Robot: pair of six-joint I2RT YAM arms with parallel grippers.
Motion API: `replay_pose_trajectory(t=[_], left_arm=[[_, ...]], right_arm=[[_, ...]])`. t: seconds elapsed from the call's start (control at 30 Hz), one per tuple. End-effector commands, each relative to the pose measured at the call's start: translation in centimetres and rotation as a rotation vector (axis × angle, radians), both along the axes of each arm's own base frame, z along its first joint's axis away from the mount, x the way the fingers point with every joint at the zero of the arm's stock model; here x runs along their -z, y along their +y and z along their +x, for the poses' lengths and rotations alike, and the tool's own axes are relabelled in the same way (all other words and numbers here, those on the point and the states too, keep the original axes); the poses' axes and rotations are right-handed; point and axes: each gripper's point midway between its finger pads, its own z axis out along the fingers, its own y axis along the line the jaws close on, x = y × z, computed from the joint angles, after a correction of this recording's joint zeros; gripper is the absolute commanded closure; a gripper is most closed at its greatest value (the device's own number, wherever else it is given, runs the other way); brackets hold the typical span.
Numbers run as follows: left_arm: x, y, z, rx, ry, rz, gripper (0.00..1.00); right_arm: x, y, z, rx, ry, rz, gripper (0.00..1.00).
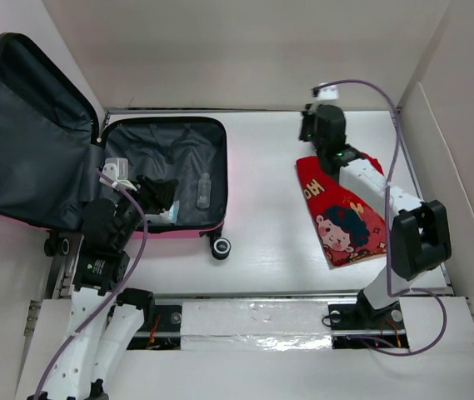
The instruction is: Pack the luggage
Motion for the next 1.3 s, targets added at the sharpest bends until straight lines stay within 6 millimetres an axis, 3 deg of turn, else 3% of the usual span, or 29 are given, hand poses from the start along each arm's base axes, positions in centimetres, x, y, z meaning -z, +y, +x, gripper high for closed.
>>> replay_pose_trajectory(t=[0.0,0.03,0.07,0.1,0.13,0.17,0.2,0.23,0.27,0.3,0.33,0.4,0.43,0.5,0.53,0.7,0.9,1.0,1.03,1.13,1.27], left_arm=[[-2.4,0.0,-0.3,0.007,-0.072,-0.007,0.57],[-2.4,-0.1,-0.4,0.013,-0.074,-0.007,0.57],[-2.5,-0.2,-0.5,0.017,-0.078,-0.007,0.57],[-2.4,-0.2,-0.5,0.020,-0.075,-0.006,0.57],[-2.5,-0.3,-0.6,0.027,-0.078,-0.005,0.57],[-2.5,-0.3,-0.6,0.027,-0.080,-0.004,0.57],[-2.5,-0.3,-0.6,0.027,-0.079,-0.003,0.56],[-2.5,-0.3,-0.7,0.031,-0.082,-0.003,0.56],[-2.6,-0.4,-0.7,0.034,-0.084,-0.002,0.56],[-2.4,-0.4,-0.7,0.037,-0.082,0.000,0.56],[-2.4,-0.5,-0.7,0.040,-0.082,0.000,0.56],[-2.5,-0.5,-0.7,0.041,-0.083,0.001,0.56],[-2.5,-0.5,-0.7,0.044,-0.083,0.001,0.56],[-2.5,-0.6,-0.7,0.050,-0.083,0.001,0.56],[-2.5,-0.7,-0.7,0.054,-0.083,0.001,0.56],[-2.4,-0.8,-0.5,0.059,-0.077,0.002,0.56],[-2.3,-0.9,-0.5,0.061,-0.075,0.002,0.56],[-2.3,-0.9,-0.5,0.060,-0.075,0.000,0.56],[-2.3,-0.8,-0.5,0.060,-0.076,0.000,0.56],[-2.4,-0.9,-0.5,0.064,-0.078,0.000,0.56],[-2.5,-0.9,-0.7,0.063,-0.083,-0.002,0.56]], right_arm=[[-0.7,-8.6,2.7,0.317,-0.021,-0.036,0.90],[-1.2,-12.6,4.0,0.421,-0.028,-0.038,0.77],[0.4,-14.3,4.9,0.458,0.008,-0.052,0.64],[0.9,-15.8,5.7,0.489,0.023,-0.041,0.43],[1.6,-16.9,6.5,0.496,0.040,-0.034,0.36],[1.0,-19.4,7.6,0.539,0.034,-0.021,0.33],[3.5,-20.3,8.5,0.553,0.089,-0.034,0.30],[4.0,-21.0,9.2,0.556,0.106,-0.036,0.30],[2.7,-22.6,10.4,0.580,0.087,-0.024,0.30],[4.2,-23.1,10.5,0.577,0.148,-0.042,0.30],[7.1,-23.2,11.1,0.554,0.200,-0.057,0.30],[5.3,-23.7,12.6,0.541,0.181,-0.058,0.30],[7.3,-23.9,13.2,0.526,0.221,-0.059,0.30],[7.9,-23.8,13.8,0.501,0.247,-0.043,0.31],[9.3,-23.0,14.1,0.461,0.273,-0.032,0.32],[12.6,-21.0,14.2,0.372,0.317,0.035,0.37],[12.8,-20.8,14.1,0.340,0.327,0.056,0.48],[13.1,-20.8,13.5,0.339,0.317,0.059,0.45],[12.0,-20.8,13.3,0.338,0.289,0.066,0.44],[11.8,-20.7,12.7,0.337,0.278,0.070,0.45],[13.6,-20.9,12.5,0.324,0.347,0.066,0.49]])
